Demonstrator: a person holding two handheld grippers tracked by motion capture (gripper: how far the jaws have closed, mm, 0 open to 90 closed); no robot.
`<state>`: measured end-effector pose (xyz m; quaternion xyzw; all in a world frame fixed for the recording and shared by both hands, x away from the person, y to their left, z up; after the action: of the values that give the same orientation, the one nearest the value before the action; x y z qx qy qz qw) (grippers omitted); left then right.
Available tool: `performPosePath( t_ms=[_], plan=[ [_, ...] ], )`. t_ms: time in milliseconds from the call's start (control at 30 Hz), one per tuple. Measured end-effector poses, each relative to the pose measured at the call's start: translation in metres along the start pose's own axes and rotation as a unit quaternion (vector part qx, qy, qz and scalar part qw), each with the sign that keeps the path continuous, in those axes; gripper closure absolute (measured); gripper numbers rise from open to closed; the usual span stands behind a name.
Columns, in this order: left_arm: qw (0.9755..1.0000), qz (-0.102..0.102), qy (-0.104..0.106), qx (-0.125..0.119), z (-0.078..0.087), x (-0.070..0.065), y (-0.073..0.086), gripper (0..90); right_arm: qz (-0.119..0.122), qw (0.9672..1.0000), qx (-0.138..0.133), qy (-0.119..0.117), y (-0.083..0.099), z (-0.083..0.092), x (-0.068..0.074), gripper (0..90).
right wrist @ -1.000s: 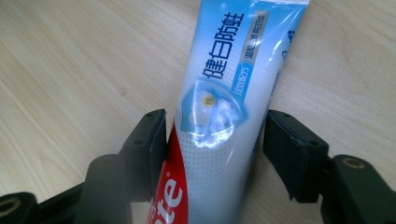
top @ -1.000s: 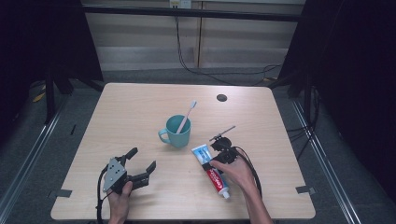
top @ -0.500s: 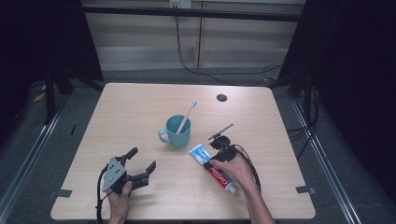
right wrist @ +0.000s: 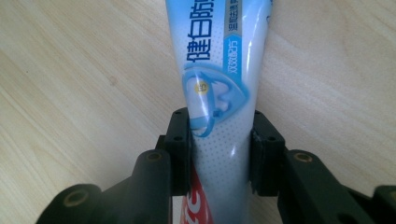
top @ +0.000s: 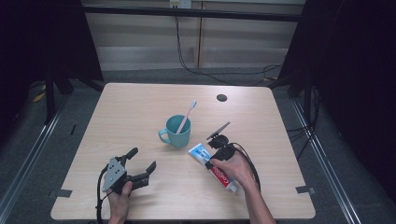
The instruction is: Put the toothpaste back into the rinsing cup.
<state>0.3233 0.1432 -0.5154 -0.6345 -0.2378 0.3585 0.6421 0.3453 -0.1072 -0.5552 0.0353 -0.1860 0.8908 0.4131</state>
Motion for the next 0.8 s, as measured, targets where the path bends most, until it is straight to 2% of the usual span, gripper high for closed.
performPosePath(
  t_ms=[300, 500, 800],
  plan=[
    [1.0, 0.001, 0.0, 0.0, 0.0006, 0.0007, -0.0001, 16.0, -0.025, 0.9989, -0.029, -0.028, 0.0021, 0.004, -0.0023, 71.4],
    [1.0, 0.003, -0.002, -0.003, 0.0007, 0.0007, -0.0003, 16.0, -0.033, 0.9979, -0.045, -0.034, 0.0037, 0.0051, -0.0032, 72.2],
    [0.9999, 0.01, -0.001, -0.008, 0.0006, 0.0006, -0.0011, 16.0, -0.035, 0.9973, -0.058, -0.028, 0.0039, 0.0069, -0.0012, 72.9]
  ],
)
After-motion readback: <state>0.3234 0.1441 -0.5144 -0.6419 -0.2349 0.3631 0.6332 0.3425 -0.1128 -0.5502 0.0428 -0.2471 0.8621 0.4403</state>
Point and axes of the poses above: each handheld gripper's, and its own axes: z roughly backward along the jaws, y roughly out of its underside, x roughly to its left, the point moved 9 cm from there along -z, roughly forward along the jaws, and after that the axes turned 8 degrees about z, right-handed, at the moved point
